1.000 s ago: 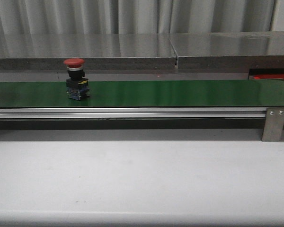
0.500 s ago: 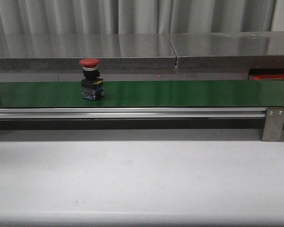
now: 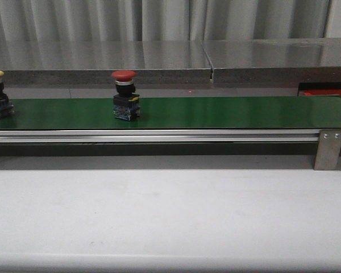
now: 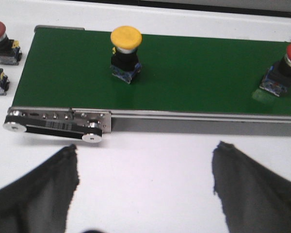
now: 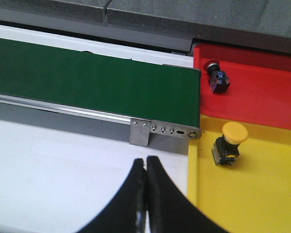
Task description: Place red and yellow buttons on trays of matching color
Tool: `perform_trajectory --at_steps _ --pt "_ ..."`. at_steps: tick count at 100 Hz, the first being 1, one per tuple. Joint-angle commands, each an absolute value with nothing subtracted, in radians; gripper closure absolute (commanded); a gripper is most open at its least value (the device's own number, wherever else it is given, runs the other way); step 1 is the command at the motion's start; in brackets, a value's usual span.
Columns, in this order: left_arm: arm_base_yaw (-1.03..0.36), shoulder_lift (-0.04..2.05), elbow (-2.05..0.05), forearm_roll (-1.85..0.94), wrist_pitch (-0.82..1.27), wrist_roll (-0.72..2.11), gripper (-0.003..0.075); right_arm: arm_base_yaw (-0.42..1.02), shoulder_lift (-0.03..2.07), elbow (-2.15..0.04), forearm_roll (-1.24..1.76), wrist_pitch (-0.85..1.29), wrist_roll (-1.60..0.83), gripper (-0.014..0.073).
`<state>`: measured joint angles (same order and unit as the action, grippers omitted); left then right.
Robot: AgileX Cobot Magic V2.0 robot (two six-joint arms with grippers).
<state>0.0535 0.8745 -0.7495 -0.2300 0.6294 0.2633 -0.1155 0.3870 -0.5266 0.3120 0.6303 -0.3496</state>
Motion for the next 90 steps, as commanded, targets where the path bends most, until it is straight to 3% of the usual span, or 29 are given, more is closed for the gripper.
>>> perform_trajectory --at_steps 1,17,29,38,51,68,90 --pt "0.048 0.790 -0.712 -0.254 0.543 0.266 0.0382 -0.116 0.391 -0.552 0.325 0.554 -0.359 0.0711" --pt "0.048 0.689 -0.643 -0.254 0.497 0.266 0.0714 -0.116 0.391 -0.552 0.396 0.556 -0.358 0.0709" --pt "0.048 0.674 -0.634 -0.254 0.482 0.266 0.0739 -0.116 0.391 -0.552 0.399 0.586 -0.359 0.0657" --pt "0.048 0.674 -0.634 -0.254 0.482 0.266 0.0739 -0.116 0.391 -0.552 0.399 0.628 -0.359 0.0461" --pt "0.048 0.674 -0.634 -0.254 0.482 0.266 0.0739 -0.116 0.391 -0.552 0.399 0.664 -0.360 -0.0031" --pt "0.048 0.674 -0.634 -0.254 0.482 0.266 0.0739 -0.116 0.445 -0.570 0.419 0.724 -0.403 0.0013" --pt "0.048 0.674 -0.634 -0.254 0.482 0.266 0.0739 -0.116 0.708 -0.677 0.582 0.774 -0.538 0.0013"
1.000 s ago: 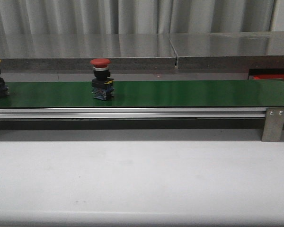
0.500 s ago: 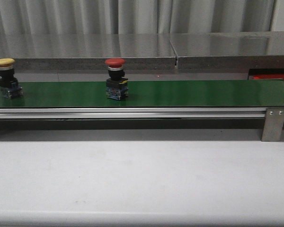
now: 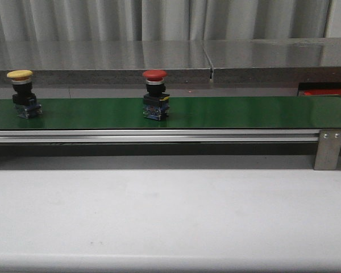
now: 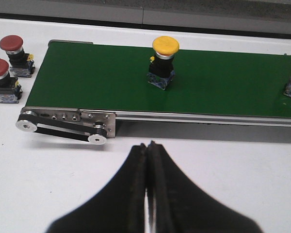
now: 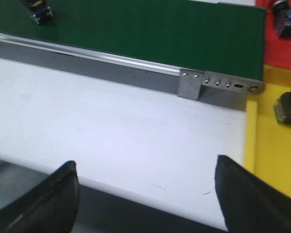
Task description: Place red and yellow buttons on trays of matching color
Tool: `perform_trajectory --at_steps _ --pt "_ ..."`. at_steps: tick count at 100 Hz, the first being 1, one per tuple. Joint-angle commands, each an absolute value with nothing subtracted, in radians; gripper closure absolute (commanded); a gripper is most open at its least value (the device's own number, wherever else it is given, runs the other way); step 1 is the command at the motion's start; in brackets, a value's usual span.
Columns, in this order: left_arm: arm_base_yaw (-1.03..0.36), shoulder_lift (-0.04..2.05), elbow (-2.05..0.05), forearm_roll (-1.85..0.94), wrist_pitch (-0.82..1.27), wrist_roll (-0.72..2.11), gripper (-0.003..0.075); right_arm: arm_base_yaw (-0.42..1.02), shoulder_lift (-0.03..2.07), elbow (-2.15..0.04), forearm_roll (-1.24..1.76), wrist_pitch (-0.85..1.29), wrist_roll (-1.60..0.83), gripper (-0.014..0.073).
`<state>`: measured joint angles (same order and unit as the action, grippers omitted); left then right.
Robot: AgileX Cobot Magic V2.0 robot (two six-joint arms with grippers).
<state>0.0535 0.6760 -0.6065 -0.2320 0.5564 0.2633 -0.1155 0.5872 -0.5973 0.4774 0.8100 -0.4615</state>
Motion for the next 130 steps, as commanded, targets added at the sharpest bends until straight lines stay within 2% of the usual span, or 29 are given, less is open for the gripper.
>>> perform_trajectory --at_steps 1,18,63,90,130 --pt "0.048 0.674 -0.634 -0.254 0.482 0.266 0.0739 -0.115 0.718 -0.687 0.587 0.775 -0.545 0.0013" --pt "0.048 0.674 -0.634 -0.254 0.482 0.266 0.0739 -0.079 0.969 -0.827 0.633 0.795 -0.606 0.0013" --pt "0.048 0.674 -0.634 -0.254 0.482 0.266 0.0739 0.159 1.526 -1.253 0.528 0.775 -0.614 0.0013" --pt "0.048 0.674 -0.634 -0.254 0.482 0.266 0.0739 0.253 1.732 -1.491 0.478 0.777 -0.614 0.0013" --pt "0.048 0.674 -0.634 -0.254 0.482 0.266 0.0739 0.261 1.913 -1.707 0.479 0.820 -0.614 0.0013"
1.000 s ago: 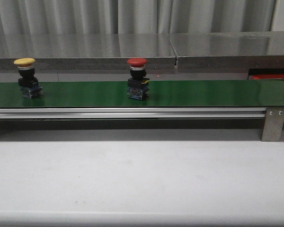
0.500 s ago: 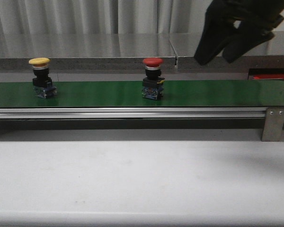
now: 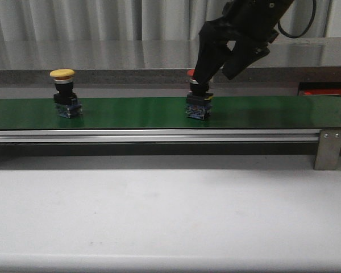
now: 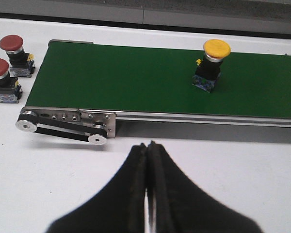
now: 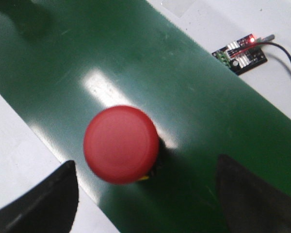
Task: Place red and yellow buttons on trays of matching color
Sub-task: 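Lower the right gripper onto the red button on the belt and grasp, then carry the red button into the red tray and open the right gripper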
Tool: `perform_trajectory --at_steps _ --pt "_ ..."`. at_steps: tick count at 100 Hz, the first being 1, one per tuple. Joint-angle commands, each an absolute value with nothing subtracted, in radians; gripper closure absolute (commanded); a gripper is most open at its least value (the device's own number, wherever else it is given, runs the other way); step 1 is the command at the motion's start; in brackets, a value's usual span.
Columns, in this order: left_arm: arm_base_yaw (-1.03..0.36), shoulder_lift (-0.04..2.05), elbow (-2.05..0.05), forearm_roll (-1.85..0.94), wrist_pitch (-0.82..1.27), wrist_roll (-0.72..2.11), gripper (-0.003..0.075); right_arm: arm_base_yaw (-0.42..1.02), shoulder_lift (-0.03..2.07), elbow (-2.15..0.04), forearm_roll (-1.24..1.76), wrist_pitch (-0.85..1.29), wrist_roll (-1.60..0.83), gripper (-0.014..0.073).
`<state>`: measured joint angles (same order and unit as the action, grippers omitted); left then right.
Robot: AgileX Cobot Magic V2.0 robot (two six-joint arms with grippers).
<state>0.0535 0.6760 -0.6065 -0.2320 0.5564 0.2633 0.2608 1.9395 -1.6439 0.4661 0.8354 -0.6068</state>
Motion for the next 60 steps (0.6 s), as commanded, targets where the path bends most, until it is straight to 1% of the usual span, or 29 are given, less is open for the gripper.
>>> perform_trajectory --at_steps 1,11,17,22,24,25,26,32,38,47,60 --pt "0.048 0.674 -0.634 -0.254 0.482 0.266 0.0739 0.261 1.916 -1.710 0.479 0.820 -0.614 0.0013" --pt "0.048 0.674 -0.634 -0.254 0.482 0.266 0.0739 0.261 1.936 -1.724 0.479 0.817 -0.614 0.0020" --pt "0.048 0.674 -0.634 -0.254 0.482 0.266 0.0739 0.261 1.946 -1.724 0.478 0.812 -0.614 0.0057" --pt "0.048 0.674 -0.634 -0.254 0.482 0.266 0.0739 0.261 1.954 -1.724 0.472 0.812 -0.614 0.0115" --pt "0.048 0.674 -0.634 -0.254 0.482 0.266 0.0739 0.261 1.957 -1.724 0.468 0.814 -0.614 0.0158" --pt "0.048 0.674 -0.634 -0.254 0.482 0.266 0.0739 0.261 1.957 -1.724 0.466 0.815 -0.614 0.0158" --pt "0.048 0.674 -0.634 -0.254 0.482 0.266 0.0739 0.261 1.959 -1.724 0.462 0.817 -0.613 0.0190" --pt "0.048 0.674 -0.634 -0.254 0.482 0.266 0.0739 0.261 1.960 -1.724 0.439 0.833 -0.611 0.0275" --pt "0.048 0.674 -0.634 -0.254 0.482 0.266 0.0739 0.260 1.958 -1.728 0.417 0.854 -0.609 0.0340" --pt "0.048 0.674 -0.634 -0.254 0.482 0.266 0.0739 0.251 1.951 -1.759 0.367 0.907 -0.580 0.0349" --pt "0.048 0.674 -0.634 -0.254 0.482 0.266 0.0739 0.203 1.947 -1.864 0.239 1.011 -0.480 0.0349"
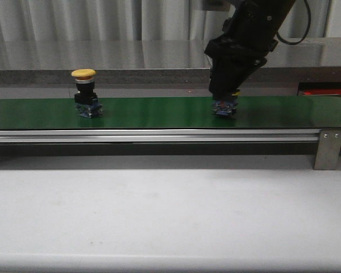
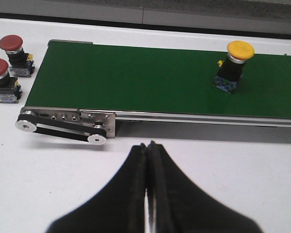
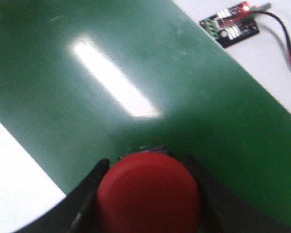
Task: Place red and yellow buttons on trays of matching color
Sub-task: 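Carry the red button into the red tray and open the right gripper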
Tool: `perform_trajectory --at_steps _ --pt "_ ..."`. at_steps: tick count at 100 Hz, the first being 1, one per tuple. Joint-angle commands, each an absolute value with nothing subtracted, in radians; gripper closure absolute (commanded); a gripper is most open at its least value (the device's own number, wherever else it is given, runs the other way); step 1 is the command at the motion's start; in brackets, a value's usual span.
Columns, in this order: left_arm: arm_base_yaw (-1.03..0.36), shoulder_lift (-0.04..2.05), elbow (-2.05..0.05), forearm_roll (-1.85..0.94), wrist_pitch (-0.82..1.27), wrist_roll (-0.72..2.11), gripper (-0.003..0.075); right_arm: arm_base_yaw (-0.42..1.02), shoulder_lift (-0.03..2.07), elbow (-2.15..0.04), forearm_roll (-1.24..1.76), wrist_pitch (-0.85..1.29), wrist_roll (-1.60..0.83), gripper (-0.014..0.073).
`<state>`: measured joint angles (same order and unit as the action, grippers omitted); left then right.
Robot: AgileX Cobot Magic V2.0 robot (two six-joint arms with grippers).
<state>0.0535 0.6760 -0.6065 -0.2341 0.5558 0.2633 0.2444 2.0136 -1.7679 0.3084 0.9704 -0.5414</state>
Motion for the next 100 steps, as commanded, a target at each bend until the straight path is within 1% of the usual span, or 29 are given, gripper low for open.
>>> perform_trajectory --at_steps 1,15,26,40,58,72,100 --pt "0.048 0.674 -0.634 -0.254 0.482 0.266 0.0739 0.203 1.947 -1.864 0.239 1.016 -0.477 0.0349" --pt "0.048 0.674 -0.634 -0.254 0.482 0.266 0.0739 0.098 1.942 -1.973 0.216 1.095 -0.461 0.0349" --pt "0.048 0.674 -0.634 -0.254 0.482 0.266 0.0739 -0.021 1.942 -2.040 0.216 1.134 -0.459 0.0349" --pt "0.048 0.674 -0.634 -0.254 0.482 0.266 0.0739 -0.175 1.948 -2.047 0.217 1.135 -0.431 0.0349" --pt "0.048 0.674 -0.634 -0.254 0.482 0.266 0.0739 -0.323 1.992 -2.047 0.236 1.096 -0.418 0.0349" --pt "0.048 0.674 -0.634 -0.254 0.482 0.266 0.0739 -0.356 2.041 -2.047 0.289 1.059 -0.418 0.0349" --pt "0.048 0.674 -0.634 -0.254 0.482 0.266 0.0739 -0.345 2.161 -2.047 0.304 1.040 -0.418 0.0349"
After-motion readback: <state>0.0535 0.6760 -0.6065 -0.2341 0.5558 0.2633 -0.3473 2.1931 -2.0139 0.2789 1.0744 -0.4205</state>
